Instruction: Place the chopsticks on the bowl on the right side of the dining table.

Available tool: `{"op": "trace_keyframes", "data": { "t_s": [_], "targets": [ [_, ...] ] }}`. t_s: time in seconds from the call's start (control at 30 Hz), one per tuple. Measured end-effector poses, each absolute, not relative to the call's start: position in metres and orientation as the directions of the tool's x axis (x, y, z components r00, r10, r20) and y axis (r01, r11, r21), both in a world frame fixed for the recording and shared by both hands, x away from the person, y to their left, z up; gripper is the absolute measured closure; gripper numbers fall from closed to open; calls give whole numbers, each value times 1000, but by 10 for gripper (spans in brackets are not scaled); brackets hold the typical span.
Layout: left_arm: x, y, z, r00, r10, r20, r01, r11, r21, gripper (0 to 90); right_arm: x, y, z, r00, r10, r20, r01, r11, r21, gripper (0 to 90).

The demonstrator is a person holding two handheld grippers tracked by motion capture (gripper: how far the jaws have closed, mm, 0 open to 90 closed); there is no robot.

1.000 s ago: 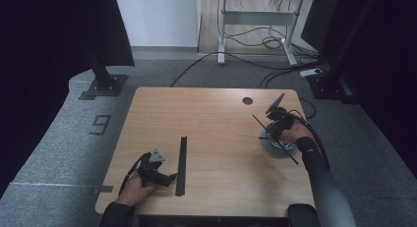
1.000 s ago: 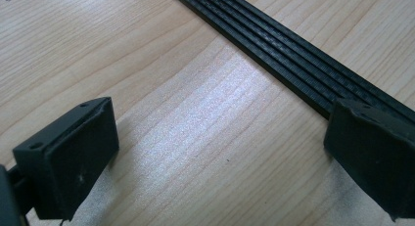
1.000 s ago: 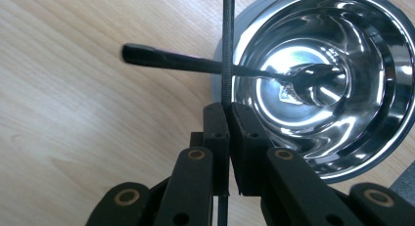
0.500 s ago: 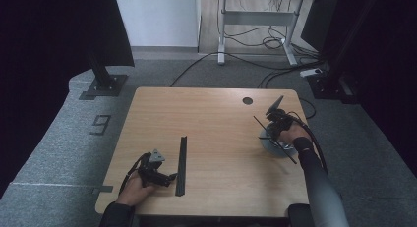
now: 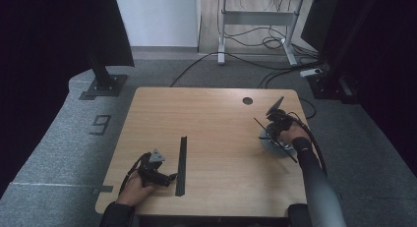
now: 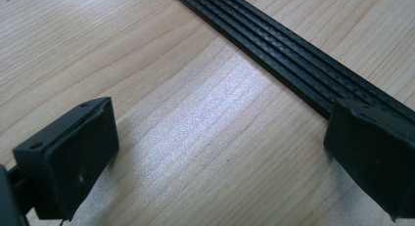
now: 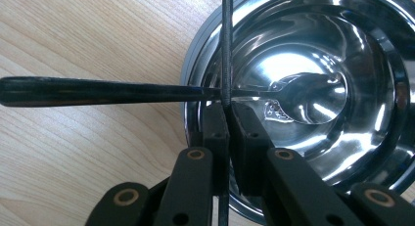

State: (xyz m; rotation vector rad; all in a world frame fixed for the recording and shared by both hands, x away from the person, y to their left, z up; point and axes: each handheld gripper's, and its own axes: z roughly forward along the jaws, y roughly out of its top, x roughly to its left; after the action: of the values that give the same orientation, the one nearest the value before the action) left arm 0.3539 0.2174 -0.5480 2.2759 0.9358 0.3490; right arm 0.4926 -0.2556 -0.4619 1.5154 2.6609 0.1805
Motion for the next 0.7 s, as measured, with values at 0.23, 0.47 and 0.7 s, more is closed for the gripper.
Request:
{"op": "trace_keyframes", "data": {
  "t_s": [0.23,0.47,0.7],
  "targets": [
    [354,217,-548,710,704,1,532,-538,654,0,490,-259,-460,-504,864,-17,850,500,166,724],
    [354,217,-548,710,704,0,532,-538,654,0,480,-265,-448,-478,877,-43,840,471,269,433],
    [354,217,-548,711,704,0,533,-539,652,0,460,-273,-444,-448,894,-26,816,421,395,228]
  ]
}}
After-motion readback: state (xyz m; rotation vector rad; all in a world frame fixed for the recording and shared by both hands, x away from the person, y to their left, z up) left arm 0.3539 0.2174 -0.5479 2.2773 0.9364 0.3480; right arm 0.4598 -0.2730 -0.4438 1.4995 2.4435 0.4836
